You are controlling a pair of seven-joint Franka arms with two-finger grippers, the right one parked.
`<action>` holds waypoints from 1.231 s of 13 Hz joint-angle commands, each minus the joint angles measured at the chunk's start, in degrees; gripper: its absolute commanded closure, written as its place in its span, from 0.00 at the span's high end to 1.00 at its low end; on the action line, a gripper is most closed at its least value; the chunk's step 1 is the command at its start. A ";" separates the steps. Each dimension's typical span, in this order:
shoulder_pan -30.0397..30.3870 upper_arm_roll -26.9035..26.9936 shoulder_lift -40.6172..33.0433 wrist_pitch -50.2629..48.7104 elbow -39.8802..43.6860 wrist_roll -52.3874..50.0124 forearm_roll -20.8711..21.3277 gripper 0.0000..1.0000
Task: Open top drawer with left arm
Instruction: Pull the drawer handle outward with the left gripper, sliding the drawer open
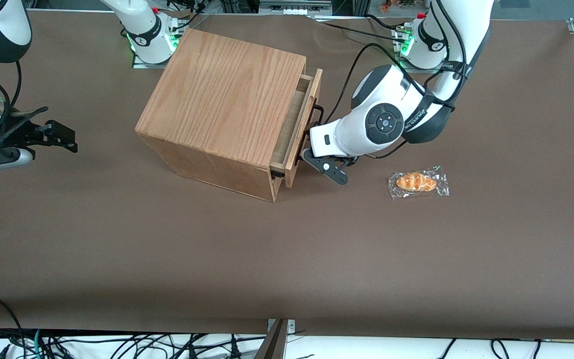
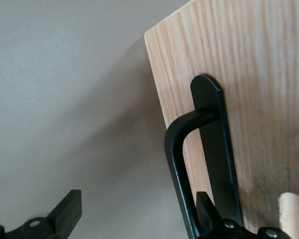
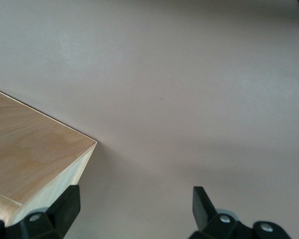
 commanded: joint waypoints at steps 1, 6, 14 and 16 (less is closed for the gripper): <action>0.90 0.39 0.17 -1.53 0.68 0.66 2.27 1.00; 1.96 0.56 -0.54 -3.38 0.50 0.66 2.44 1.00; 4.51 0.21 -1.50 -8.21 0.24 5.65 7.19 1.00; 4.86 0.12 -1.59 -8.83 0.24 6.46 7.19 1.00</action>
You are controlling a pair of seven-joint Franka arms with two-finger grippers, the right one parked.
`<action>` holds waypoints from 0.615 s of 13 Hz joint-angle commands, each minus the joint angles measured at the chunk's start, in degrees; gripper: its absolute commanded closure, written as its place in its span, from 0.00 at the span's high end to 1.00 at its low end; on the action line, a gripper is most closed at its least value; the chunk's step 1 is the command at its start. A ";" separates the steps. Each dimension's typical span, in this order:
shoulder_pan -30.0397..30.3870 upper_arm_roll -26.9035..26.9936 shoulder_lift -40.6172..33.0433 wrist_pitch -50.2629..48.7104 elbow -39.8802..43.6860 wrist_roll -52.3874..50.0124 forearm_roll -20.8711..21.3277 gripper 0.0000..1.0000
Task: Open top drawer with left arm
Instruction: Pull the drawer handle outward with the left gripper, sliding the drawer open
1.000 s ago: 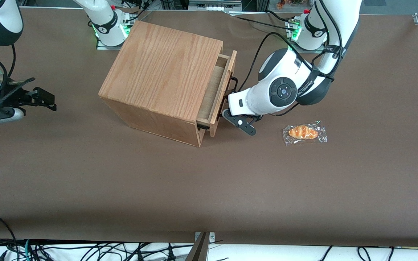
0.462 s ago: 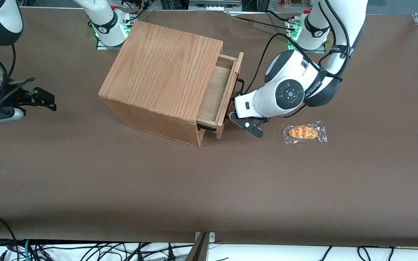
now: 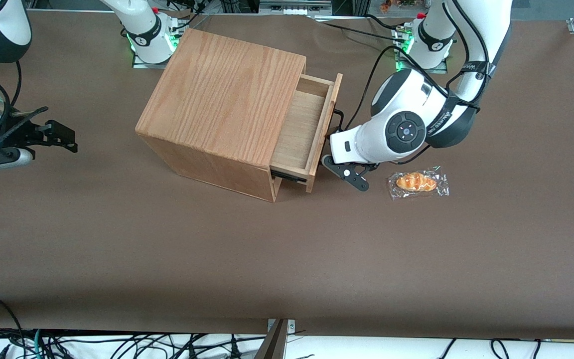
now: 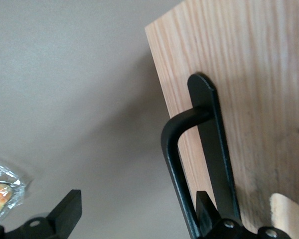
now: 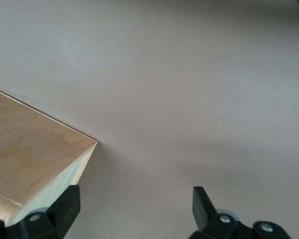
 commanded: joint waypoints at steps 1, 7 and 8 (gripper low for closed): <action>0.91 0.04 -0.59 -3.65 -0.10 2.86 2.98 1.00; 2.49 0.04 -1.47 -5.58 0.07 3.12 2.98 1.00; 2.93 0.04 -1.65 -5.93 0.07 4.17 2.98 1.00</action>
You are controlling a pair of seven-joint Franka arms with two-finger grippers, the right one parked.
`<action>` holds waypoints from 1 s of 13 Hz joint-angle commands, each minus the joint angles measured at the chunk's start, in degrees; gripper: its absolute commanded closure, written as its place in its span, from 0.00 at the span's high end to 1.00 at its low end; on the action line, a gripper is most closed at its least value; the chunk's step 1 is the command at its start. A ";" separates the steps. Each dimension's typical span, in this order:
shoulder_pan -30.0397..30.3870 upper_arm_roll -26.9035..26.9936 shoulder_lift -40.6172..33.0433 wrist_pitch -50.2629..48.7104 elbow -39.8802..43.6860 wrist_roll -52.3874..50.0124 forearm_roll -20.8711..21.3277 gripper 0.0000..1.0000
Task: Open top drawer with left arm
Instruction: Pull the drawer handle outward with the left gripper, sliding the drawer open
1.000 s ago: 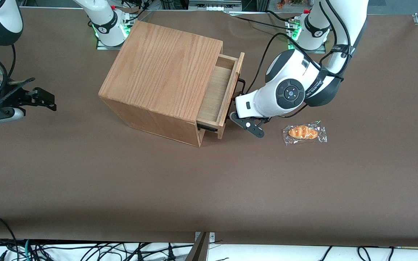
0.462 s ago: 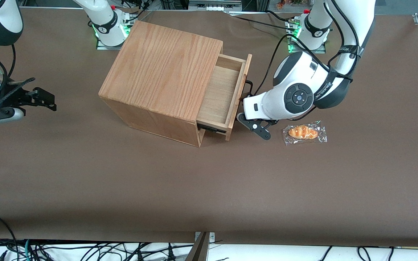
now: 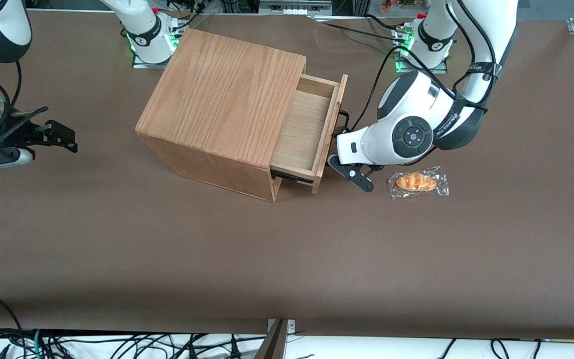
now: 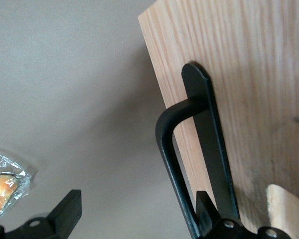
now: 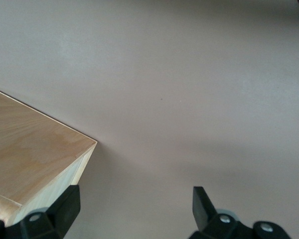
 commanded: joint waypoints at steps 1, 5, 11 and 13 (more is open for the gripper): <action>2.26 0.21 -1.60 -3.89 0.02 5.04 2.89 1.00; 4.19 0.12 -1.78 -5.30 0.02 8.31 2.53 1.00; 4.81 0.21 -2.04 -6.44 0.19 9.28 2.53 1.00; 4.90 0.21 -2.22 -6.53 0.02 9.28 2.62 1.00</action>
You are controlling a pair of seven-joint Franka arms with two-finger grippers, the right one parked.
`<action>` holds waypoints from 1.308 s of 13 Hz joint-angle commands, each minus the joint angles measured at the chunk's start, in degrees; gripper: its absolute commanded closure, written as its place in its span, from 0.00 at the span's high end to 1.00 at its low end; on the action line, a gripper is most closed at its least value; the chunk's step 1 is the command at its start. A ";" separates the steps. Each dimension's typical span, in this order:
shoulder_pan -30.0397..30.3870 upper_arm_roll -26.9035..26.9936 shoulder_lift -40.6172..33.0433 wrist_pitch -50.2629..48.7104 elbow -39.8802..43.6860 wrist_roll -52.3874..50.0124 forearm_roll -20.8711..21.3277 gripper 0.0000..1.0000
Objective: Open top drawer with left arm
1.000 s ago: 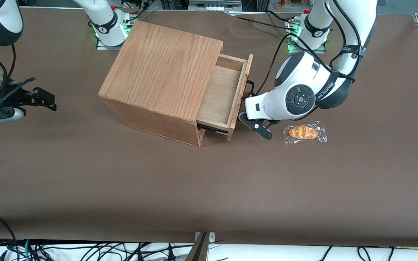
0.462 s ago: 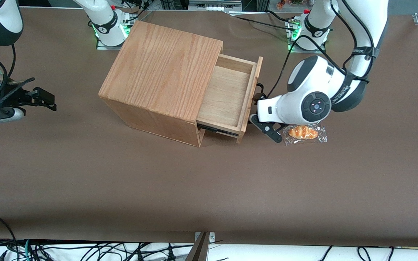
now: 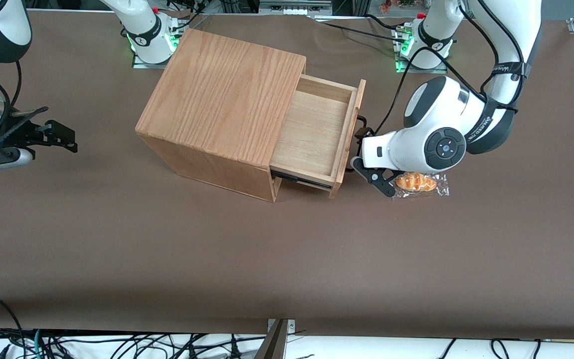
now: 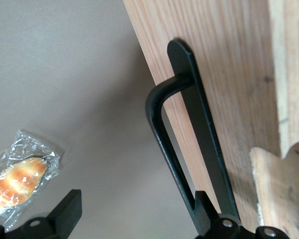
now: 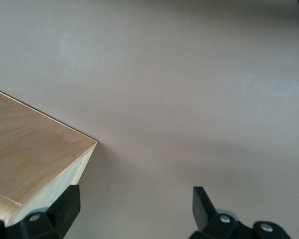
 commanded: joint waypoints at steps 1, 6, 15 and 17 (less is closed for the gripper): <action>0.29 -0.03 -1.01 -1.05 -0.06 1.28 2.07 1.00; 0.20 -0.03 -0.83 -1.04 -0.14 1.63 2.25 1.00; 4.32 0.50 -8.11 -4.74 1.00 2.07 2.25 1.00; 6.78 0.59 -10.84 -5.87 1.00 1.80 2.42 1.00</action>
